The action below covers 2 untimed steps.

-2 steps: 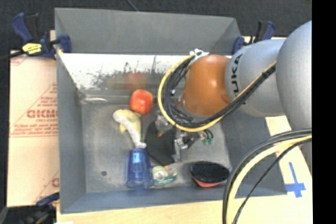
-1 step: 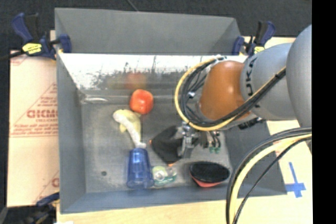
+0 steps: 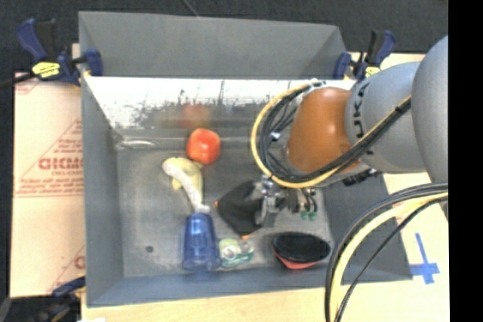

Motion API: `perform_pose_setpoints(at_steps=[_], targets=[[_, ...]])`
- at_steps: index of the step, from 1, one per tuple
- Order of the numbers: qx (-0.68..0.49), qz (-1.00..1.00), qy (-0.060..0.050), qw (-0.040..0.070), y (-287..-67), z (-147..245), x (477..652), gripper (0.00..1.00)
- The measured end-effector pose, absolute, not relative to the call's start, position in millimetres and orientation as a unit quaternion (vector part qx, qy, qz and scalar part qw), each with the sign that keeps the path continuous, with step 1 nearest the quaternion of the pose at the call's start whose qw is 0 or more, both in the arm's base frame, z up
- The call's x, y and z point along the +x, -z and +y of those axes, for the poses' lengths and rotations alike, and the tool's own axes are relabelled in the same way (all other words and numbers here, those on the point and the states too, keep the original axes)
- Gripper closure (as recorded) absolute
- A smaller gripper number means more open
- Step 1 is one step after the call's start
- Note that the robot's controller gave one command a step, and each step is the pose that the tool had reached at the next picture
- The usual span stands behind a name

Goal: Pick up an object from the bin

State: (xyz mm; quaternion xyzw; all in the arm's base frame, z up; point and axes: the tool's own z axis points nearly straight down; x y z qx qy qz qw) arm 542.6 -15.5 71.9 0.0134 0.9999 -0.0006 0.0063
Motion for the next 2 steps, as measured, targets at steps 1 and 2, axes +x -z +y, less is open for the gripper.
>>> perform_pose_setpoints(at_steps=[1,2], targets=[[0.013,1.0,0.001,0.007,-74,-16,542.9,1.0],[0.013,1.0,0.0,0.003,-102,-16,540.2,1.0]])
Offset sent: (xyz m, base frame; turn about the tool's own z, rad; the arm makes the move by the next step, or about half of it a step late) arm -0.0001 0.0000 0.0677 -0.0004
